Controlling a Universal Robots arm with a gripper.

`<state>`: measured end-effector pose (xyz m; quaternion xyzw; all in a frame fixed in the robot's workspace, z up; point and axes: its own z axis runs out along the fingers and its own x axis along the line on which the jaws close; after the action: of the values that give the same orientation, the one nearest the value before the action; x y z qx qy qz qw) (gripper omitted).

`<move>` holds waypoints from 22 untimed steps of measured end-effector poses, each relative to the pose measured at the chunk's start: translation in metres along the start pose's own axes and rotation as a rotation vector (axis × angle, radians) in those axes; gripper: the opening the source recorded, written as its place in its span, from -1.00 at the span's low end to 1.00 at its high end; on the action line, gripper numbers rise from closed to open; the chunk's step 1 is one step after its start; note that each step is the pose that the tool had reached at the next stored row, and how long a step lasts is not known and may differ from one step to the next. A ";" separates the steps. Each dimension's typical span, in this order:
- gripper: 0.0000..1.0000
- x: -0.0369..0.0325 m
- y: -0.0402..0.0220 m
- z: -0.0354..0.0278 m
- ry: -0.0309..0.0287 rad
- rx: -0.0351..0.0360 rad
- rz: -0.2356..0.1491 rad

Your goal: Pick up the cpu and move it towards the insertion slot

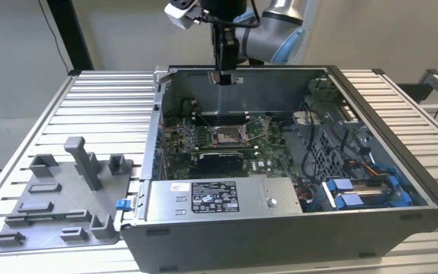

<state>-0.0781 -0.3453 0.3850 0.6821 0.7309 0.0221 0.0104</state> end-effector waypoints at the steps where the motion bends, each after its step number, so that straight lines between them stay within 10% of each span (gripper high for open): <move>1: -1.00 0.0000 -0.0001 0.0002 -0.0001 -0.0003 0.013; 9: -1.00 0.0020 -0.0002 0.0022 0.0018 -0.0094 0.068; 15: -1.00 0.0044 0.0007 0.0032 0.0239 -0.0272 0.072; 22: -1.00 0.0105 0.0122 0.0087 0.0421 -0.0285 0.074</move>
<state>-0.0663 -0.3338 0.3770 0.7077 0.7049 0.0472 0.0040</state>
